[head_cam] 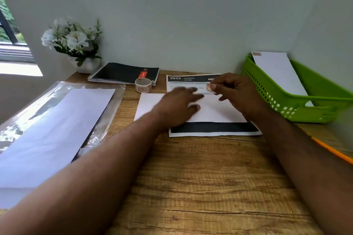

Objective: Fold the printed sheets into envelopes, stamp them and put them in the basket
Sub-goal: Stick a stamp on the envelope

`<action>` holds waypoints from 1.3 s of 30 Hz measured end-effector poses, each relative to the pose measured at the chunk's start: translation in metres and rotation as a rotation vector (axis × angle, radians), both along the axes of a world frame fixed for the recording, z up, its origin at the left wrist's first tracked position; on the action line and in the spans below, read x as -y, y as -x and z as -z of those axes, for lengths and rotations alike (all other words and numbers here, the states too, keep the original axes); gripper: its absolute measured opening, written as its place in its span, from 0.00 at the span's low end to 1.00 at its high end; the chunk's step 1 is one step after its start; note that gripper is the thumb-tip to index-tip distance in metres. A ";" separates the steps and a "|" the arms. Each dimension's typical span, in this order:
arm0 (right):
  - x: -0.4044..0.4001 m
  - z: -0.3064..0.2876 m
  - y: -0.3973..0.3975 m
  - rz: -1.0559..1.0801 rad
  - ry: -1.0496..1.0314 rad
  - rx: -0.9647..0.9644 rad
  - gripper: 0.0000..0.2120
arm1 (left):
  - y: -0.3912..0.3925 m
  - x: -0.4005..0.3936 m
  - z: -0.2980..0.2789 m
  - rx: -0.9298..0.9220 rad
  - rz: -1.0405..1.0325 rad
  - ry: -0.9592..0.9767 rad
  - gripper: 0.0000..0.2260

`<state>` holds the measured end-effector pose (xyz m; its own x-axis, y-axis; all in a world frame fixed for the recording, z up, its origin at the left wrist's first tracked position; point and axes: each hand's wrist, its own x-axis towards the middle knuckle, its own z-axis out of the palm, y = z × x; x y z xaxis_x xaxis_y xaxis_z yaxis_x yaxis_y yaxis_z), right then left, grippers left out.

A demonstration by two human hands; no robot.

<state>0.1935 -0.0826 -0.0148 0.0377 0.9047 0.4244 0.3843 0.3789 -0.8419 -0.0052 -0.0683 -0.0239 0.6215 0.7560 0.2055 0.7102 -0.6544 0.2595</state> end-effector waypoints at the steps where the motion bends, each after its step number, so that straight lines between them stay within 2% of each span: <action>1: 0.000 0.000 -0.004 0.011 0.013 0.029 0.04 | -0.005 0.002 0.003 -0.107 0.019 0.044 0.20; 3: 0.001 -0.001 -0.013 0.023 0.038 0.082 0.06 | -0.009 0.003 0.005 -0.180 0.011 0.062 0.20; 7: 0.002 -0.007 -0.031 0.039 0.097 0.174 0.07 | -0.010 0.008 0.004 -0.085 -0.056 -0.026 0.17; 11: 0.000 -0.006 -0.046 0.046 0.175 0.286 0.08 | -0.018 0.015 0.005 -0.022 0.004 -0.034 0.17; 16: -0.006 0.004 -0.050 0.047 0.190 0.339 0.03 | -0.027 0.018 0.007 0.037 -0.024 0.131 0.18; 21: -0.006 0.008 -0.047 0.029 0.178 0.376 0.01 | -0.035 0.019 0.001 0.087 -0.090 -0.004 0.14; 26: -0.009 0.010 -0.045 0.034 0.165 0.363 0.02 | -0.037 0.012 0.007 0.121 -0.053 0.004 0.13; 30: -0.013 0.014 -0.045 0.058 0.173 0.409 0.05 | -0.036 0.009 0.012 0.039 -0.005 -0.031 0.17; 34: -0.017 0.017 -0.047 0.072 0.158 0.423 0.03 | -0.037 0.008 0.014 -0.029 -0.006 -0.038 0.24; 39: -0.019 0.019 -0.046 0.073 0.146 0.461 0.01 | -0.039 0.007 0.015 -0.143 -0.013 -0.054 0.25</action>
